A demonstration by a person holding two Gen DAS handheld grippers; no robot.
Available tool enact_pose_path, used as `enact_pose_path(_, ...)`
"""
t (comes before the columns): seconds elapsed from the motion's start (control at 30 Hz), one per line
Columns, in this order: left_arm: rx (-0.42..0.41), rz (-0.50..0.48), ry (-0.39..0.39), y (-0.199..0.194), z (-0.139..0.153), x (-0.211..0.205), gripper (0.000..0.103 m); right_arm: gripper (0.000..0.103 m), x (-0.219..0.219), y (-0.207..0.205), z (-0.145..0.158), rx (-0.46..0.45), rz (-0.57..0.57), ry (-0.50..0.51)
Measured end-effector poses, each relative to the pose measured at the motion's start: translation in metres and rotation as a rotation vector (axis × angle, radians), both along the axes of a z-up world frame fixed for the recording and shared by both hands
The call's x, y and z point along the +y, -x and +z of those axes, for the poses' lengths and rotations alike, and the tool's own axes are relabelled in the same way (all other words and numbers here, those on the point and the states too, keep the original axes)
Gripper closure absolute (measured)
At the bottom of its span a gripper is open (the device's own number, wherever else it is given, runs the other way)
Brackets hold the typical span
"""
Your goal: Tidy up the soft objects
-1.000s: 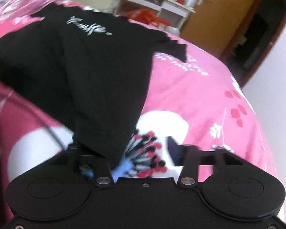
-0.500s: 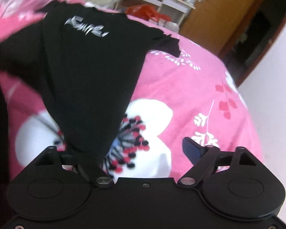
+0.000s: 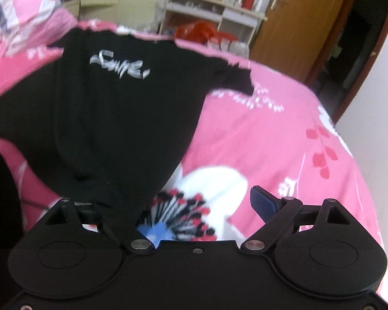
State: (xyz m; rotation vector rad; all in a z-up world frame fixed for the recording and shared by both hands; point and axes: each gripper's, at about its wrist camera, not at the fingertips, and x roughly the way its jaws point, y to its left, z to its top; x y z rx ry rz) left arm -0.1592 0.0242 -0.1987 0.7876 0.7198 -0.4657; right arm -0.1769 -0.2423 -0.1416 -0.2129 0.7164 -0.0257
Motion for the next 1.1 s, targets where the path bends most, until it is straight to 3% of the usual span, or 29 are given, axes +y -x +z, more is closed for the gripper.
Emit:
enact_pose_path(0.1, 0.047, -0.086, 0.16, -0.006, -0.001, 0.002, 0.06, 0.015, -0.006, -0.002, 0.013, -0.024, -0.015, -0.041)
enact_pose_path(0.2, 0.123, -0.183, 0.045, -0.02, -0.021, -0.014, 0.061, 0.015, -0.01, -0.007, 0.028, -0.047, -0.047, -0.097)
enact_pose_path(0.27, 0.132, -0.245, 0.034, -0.022, -0.033, -0.022, 0.061, 0.015, -0.013, -0.01, 0.04, -0.063, -0.075, -0.15)
enact_pose_path(0.33, 0.129, -0.251, 0.026, -0.023, -0.039, -0.026, 0.072, 0.015, -0.013, -0.014, 0.053, -0.077, -0.098, -0.209)
enact_pose_path(0.37, 0.119, -0.258, 0.015, -0.022, -0.041, -0.027, 0.093, 0.015, -0.012, -0.016, 0.058, -0.082, -0.1, -0.224)
enact_pose_path(0.4, 0.108, -0.265, 0.003, -0.02, -0.043, -0.027, 0.101, 0.015, -0.011, -0.018, 0.061, -0.084, -0.094, -0.224)
enact_pose_path(0.47, 0.002, -0.235, 0.004, -0.012, -0.036, -0.027, 0.101, 0.015, -0.006, -0.019, 0.069, -0.103, -0.074, -0.188)
enact_pose_path(0.57, -0.017, -0.113, 0.08, -0.013, -0.009, -0.016, 0.101, 0.015, -0.003, -0.014, 0.08, -0.128, -0.05, -0.147)
enact_pose_path(0.73, -0.087, -0.01, 0.108, 0.009, 0.026, 0.002, 0.101, 0.015, -0.01, -0.001, 0.075, -0.1, -0.026, -0.099)
enact_pose_path(0.8, -0.051, 0.028, 0.097, 0.011, 0.025, 0.006, 0.101, 0.015, -0.011, 0.001, 0.064, -0.068, -0.016, -0.082)
enact_pose_path(0.93, 0.085, 0.046, 0.012, 0.009, -0.007, 0.011, 0.101, 0.015, -0.006, 0.001, 0.015, 0.072, 0.069, -0.068)
enact_pose_path(0.97, 0.134, 0.087, 0.069, 0.001, -0.014, 0.015, 0.097, 0.015, -0.004, 0.0, 0.002, 0.108, 0.091, -0.066)
enact_pose_path(1.0, 0.145, 0.094, 0.076, -0.001, -0.014, 0.016, 0.096, 0.015, -0.002, -0.001, -0.007, 0.134, 0.104, -0.065)
enact_pose_path(1.1, 0.341, 0.207, 0.186, -0.029, -0.024, 0.028, 0.085, 0.015, 0.005, -0.007, -0.04, 0.279, 0.166, -0.075)
